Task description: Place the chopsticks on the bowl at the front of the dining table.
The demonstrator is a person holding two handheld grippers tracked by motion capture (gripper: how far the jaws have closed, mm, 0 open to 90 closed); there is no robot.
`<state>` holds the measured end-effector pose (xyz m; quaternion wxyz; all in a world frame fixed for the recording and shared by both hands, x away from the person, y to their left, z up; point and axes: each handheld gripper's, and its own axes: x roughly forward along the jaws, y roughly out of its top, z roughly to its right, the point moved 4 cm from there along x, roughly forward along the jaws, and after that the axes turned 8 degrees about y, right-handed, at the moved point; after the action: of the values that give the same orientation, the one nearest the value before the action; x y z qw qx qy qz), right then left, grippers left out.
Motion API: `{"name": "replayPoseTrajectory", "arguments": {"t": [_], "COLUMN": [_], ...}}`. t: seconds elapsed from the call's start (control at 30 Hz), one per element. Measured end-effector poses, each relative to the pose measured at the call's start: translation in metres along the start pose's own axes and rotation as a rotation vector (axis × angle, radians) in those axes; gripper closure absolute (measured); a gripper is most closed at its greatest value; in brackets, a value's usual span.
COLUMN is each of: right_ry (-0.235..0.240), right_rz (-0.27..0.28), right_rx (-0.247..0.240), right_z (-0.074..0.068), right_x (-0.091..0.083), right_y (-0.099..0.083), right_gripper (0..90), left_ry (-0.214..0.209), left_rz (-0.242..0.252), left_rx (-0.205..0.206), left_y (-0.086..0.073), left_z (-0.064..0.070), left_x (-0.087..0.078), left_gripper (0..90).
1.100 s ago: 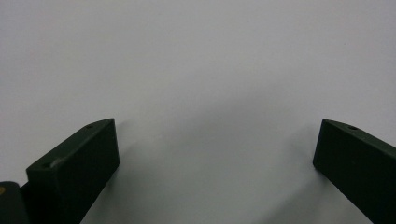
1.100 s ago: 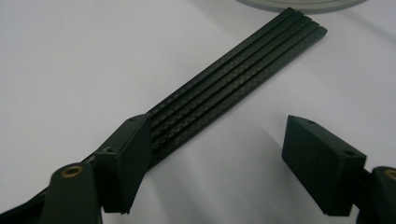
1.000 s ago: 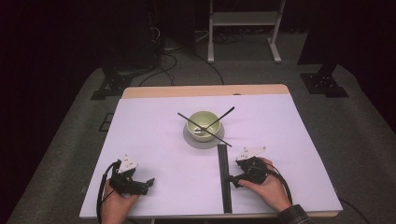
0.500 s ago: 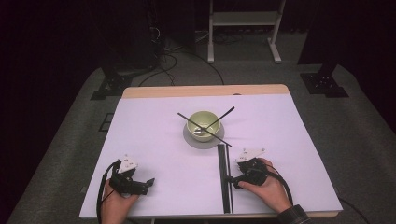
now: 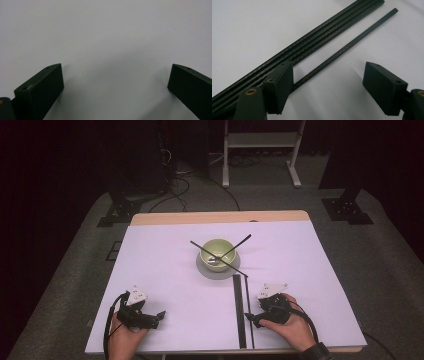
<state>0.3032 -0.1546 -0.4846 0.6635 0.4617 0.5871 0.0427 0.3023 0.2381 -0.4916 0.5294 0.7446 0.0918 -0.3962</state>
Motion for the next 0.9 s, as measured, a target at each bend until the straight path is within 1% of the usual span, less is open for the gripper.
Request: {"name": "replayPoseTrajectory", "arguments": {"t": [0.23, 0.43, 0.57, 0.73, 0.9], "right_ry": [0.009, 0.01, 0.003, -0.003, -0.016], "right_rz": [0.0, -0.001, -0.007, -0.01, -0.01], "right_rx": [0.003, -0.007, -0.017, -0.013, -0.001], "right_z": [-0.007, -0.012, -0.016, -0.015, -0.01], "right_x": [-0.004, -0.007, -0.009, -0.012, -0.017], "right_y": [-0.005, -0.01, -0.014, -0.017, -0.021], "right_gripper": [23.2, 22.8, 22.8, 22.8, 22.8], "left_ry": [0.0, 0.0, 0.0, 0.0, 0.0], "left_rz": [0.0, 0.0, 0.0, 0.0, 0.0], "left_rx": [0.0, 0.0, 0.0, 0.001, 0.0], "left_y": [0.0, 0.0, 0.0, 0.0, 0.0], "left_z": [0.0, 0.0, 0.0, 0.0, 0.0], "left_x": [0.0, 0.0, 0.0, 0.0, 0.0], "left_gripper": [0.0, 0.0, 0.0, 0.0, 0.0]}}
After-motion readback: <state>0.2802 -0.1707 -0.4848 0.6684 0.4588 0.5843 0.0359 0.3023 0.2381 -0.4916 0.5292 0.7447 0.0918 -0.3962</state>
